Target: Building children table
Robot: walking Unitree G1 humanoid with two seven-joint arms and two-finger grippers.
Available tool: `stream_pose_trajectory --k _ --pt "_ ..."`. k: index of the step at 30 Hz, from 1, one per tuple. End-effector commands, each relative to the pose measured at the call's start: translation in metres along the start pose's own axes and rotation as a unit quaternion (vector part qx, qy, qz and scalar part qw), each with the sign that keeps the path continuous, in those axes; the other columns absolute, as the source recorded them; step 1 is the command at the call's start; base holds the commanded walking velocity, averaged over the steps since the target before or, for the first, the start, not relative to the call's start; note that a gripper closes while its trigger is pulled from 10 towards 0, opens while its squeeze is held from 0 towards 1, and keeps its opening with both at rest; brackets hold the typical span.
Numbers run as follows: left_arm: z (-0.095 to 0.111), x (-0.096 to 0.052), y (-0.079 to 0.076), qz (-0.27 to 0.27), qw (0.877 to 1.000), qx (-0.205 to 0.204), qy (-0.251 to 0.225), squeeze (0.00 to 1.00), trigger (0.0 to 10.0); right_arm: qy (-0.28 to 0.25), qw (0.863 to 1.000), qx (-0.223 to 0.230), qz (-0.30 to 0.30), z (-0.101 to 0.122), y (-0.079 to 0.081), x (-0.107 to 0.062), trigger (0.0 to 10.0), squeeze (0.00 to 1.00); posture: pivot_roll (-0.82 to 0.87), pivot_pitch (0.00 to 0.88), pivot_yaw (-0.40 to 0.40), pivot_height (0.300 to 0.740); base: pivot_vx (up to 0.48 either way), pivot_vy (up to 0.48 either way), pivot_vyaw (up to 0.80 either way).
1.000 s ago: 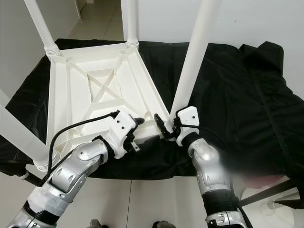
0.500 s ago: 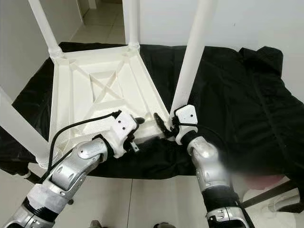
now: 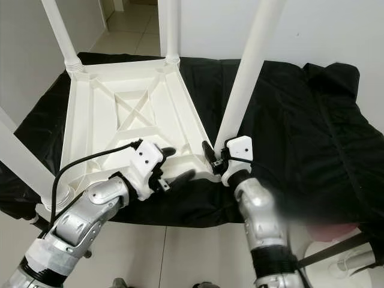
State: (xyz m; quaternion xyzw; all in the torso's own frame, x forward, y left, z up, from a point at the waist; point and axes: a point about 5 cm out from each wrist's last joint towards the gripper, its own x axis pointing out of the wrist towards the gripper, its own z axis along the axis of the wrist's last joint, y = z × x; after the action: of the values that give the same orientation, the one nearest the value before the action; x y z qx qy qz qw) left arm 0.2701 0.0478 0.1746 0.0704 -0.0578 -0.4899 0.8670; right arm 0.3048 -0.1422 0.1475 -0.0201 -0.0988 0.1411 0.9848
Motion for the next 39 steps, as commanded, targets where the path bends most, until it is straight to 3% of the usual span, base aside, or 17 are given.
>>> stream_pose_trajectory --k 1,6,20,24,25,31,32,33,36,39 --pt "-0.003 -0.001 -0.005 -0.044 0.999 0.004 0.007 0.00 10.0 -0.001 0.999 0.004 -0.037 0.001 0.003 -0.001 10.0 0.00 -0.03 0.058 -0.028 0.740 0.000 0.000 0.00" --pt "-0.011 0.001 0.001 -0.015 1.000 0.006 0.015 0.00 10.0 0.001 0.990 0.022 -0.137 -0.003 0.009 -0.004 10.0 0.00 -0.04 0.063 -0.031 0.740 0.000 0.000 0.00" --pt "-0.013 0.002 0.005 -0.006 1.000 0.013 0.021 0.00 10.0 0.007 0.983 0.051 -0.176 -0.004 0.016 -0.011 10.0 0.00 -0.05 0.058 -0.020 0.740 0.000 0.000 0.00" --pt "-0.021 -0.007 0.002 -0.014 0.999 0.035 0.035 0.00 10.0 0.008 0.983 0.050 -0.177 -0.003 0.022 -0.016 10.0 0.00 -0.05 0.069 -0.018 0.740 0.000 0.000 0.00" --pt "-0.021 -0.008 0.002 -0.014 0.999 0.038 0.034 0.00 10.0 0.004 0.984 0.059 -0.166 -0.002 0.023 -0.016 10.0 1.00 -0.03 0.075 -0.017 0.740 0.000 0.000 0.00" --pt "-0.018 -0.011 0.000 -0.022 0.999 0.034 0.029 0.00 10.0 -0.011 0.991 0.044 -0.123 0.002 0.016 -0.016 10.0 1.00 -0.02 0.082 -0.024 0.740 0.000 0.000 0.00" --pt "-0.017 -0.013 0.000 -0.025 0.999 0.031 0.028 0.00 10.0 -0.007 0.994 0.042 -0.099 0.002 0.014 -0.016 10.0 0.93 -0.02 0.083 -0.023 0.740 0.000 0.000 0.00" --pt "-0.016 -0.014 0.000 -0.029 0.999 0.019 0.024 0.00 10.0 0.000 0.997 0.038 -0.071 0.002 0.011 -0.015 10.0 0.00 -0.02 0.084 -0.027 0.740 0.000 0.000 0.00" --pt "-0.014 -0.016 -0.001 -0.033 0.999 0.003 0.018 0.00 10.0 0.003 0.999 0.035 -0.041 0.002 0.008 -0.014 10.0 0.00 -0.02 0.085 -0.030 0.740 0.000 0.000 0.00" --pt "-0.014 -0.018 -0.004 -0.042 0.999 -0.016 0.017 0.00 10.0 0.007 1.000 0.015 0.027 0.005 0.000 -0.013 10.0 0.00 -0.01 0.080 -0.032 0.740 0.000 0.000 0.00"
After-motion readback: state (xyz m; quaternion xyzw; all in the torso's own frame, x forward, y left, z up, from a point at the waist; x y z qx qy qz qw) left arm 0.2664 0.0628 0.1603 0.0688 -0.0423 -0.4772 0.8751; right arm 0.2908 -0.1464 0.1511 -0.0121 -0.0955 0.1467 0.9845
